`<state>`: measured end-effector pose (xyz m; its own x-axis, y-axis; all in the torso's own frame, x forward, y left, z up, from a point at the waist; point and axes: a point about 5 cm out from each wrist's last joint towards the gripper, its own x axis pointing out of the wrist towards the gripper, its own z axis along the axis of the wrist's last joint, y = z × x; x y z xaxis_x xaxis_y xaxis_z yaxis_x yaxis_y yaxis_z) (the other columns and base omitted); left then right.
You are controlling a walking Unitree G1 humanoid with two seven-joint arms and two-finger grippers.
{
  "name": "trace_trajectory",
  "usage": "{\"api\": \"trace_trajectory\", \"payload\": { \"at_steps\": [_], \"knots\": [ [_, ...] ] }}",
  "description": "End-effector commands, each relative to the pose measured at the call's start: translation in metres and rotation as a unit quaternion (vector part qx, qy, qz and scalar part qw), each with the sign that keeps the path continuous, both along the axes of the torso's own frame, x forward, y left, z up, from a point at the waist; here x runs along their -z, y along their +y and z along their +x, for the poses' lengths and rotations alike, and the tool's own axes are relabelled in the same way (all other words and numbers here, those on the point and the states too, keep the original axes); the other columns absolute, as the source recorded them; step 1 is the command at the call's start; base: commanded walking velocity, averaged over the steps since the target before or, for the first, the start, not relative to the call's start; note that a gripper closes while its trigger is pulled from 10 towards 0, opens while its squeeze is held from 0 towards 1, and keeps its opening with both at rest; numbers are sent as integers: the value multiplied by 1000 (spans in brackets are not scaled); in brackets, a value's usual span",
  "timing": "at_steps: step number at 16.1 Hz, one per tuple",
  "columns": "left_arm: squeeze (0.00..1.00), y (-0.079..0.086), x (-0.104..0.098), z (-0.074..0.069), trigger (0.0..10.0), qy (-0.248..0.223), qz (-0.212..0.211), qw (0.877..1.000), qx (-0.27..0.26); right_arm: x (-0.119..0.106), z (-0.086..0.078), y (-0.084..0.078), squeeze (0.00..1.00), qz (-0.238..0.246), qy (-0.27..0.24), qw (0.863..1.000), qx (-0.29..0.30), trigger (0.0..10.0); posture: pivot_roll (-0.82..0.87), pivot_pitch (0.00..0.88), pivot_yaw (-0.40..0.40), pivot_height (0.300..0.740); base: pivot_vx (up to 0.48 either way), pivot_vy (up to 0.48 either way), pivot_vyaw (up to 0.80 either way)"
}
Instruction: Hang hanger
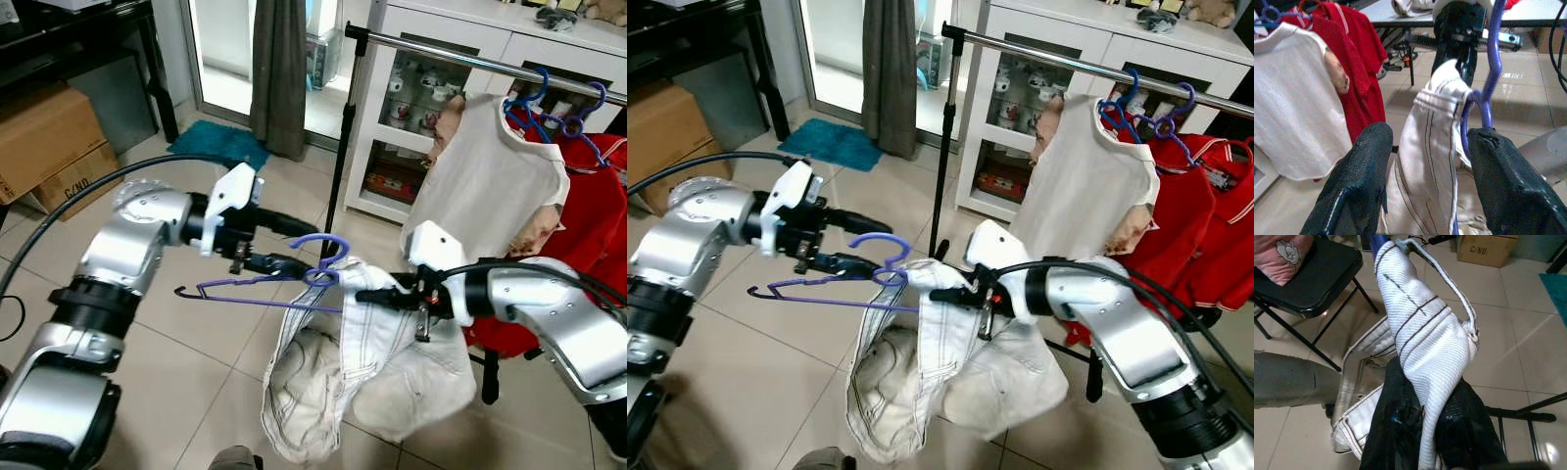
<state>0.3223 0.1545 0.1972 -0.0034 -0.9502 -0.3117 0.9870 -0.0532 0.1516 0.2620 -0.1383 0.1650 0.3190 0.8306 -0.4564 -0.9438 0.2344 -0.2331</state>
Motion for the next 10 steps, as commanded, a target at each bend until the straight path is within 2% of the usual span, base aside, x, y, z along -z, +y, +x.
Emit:
{"api": "trace_trajectory", "payload": {
  "at_steps": [1, 3, 6, 10],
  "knots": [
    [0, 2, 2, -3, 10000, 1, 15, 1000, 10, -12, 5, -3, 0, 11, -33, 999, 5, 0, 30, 0, -51, 740, 0, 0, 0],
    [0, 14, -3, -2, 10000, 0, 21, 1000, -7, -9, 6, -3, 0, 10, -30, 1000, 5, 0, 38, 0, -59, 740, 0, 0, 0],
    [0, 20, -11, -2, 10000, 0, 8, 1000, -15, -7, 8, -4, 0, 9, -27, 1000, 4, 0, 45, 0, -69, 740, 0, 0, 0],
    [0, 0, 4, -6, 10000, -6, 12, 1000, 9, -10, 9, 1, 0, 10, -33, 999, -10, 0, 46, 0, -76, 740, 0, 0, 0]
  ]
}}
